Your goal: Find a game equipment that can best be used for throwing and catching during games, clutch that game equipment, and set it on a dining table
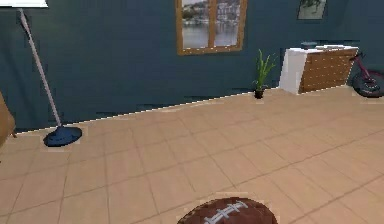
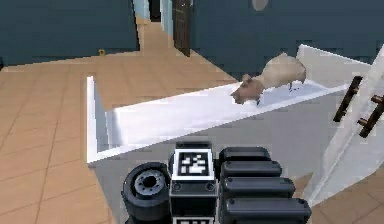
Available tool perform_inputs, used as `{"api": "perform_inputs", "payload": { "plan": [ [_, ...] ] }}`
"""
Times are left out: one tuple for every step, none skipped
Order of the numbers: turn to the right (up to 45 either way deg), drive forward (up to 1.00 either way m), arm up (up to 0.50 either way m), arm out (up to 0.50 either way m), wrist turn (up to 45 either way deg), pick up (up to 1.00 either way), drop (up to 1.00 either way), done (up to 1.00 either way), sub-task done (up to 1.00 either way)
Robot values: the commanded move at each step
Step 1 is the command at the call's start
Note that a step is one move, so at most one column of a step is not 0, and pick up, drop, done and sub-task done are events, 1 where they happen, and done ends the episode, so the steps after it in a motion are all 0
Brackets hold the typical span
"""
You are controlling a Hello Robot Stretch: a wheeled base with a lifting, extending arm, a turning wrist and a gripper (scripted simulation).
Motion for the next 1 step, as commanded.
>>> {"api": "perform_inputs", "payload": {
  "plan": [
    [0.0, 0.3, 0.0, 0.0, 0.0, 0.0, 0.0, 0.0, 0.0]
  ]
}}
